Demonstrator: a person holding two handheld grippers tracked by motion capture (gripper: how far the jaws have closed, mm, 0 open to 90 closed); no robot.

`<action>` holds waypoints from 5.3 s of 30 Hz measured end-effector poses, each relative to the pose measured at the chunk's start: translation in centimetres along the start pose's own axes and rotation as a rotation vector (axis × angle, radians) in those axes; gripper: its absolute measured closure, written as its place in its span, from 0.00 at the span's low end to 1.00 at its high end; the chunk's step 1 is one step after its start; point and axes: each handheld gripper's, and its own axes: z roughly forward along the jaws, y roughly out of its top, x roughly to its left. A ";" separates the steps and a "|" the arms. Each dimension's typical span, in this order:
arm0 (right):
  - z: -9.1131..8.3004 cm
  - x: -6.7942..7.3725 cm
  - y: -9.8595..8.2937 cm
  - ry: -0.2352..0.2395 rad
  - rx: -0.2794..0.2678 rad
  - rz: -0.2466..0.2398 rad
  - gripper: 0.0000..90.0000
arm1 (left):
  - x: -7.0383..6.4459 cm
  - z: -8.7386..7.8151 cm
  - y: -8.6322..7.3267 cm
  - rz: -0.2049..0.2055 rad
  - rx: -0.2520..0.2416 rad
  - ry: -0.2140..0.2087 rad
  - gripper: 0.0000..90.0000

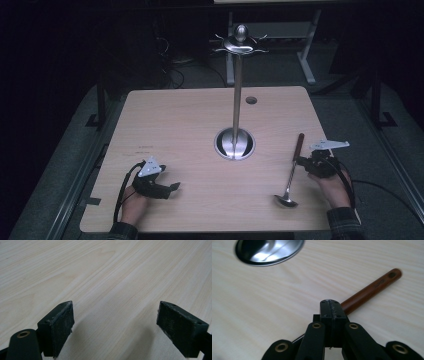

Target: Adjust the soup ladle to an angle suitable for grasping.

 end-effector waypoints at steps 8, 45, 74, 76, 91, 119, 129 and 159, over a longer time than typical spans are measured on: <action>1.5 -2.5 1.3 -0.078 -0.040 0.054 1.00 | 0.0 0.0 0.0 0.002 0.004 -0.001 0.16; 5.3 -3.4 2.0 -0.057 0.001 0.033 1.00 | 0.1 0.1 0.1 0.013 0.011 -0.001 0.16; 6.7 1.0 3.6 0.121 0.043 -0.105 1.00 | 0.0 0.1 0.1 0.013 0.013 0.000 0.16; 6.9 1.1 3.7 0.134 0.037 -0.118 1.00 | 0.0 0.1 0.1 0.013 0.014 0.000 0.16; 7.2 2.5 4.0 0.204 0.049 -0.162 1.00 | 0.0 0.1 0.1 0.012 0.013 0.000 0.16; 1.6 7.3 2.0 0.255 0.192 -0.224 1.00 | 0.0 0.1 0.1 0.018 0.014 0.002 0.16; 1.5 8.1 0.6 0.233 0.289 -0.246 1.00 | 0.1 0.1 0.1 0.020 0.015 0.004 0.16; -0.2 2.7 -0.2 0.142 0.313 -0.146 1.00 | 0.2 0.1 0.1 0.007 0.014 -0.002 0.16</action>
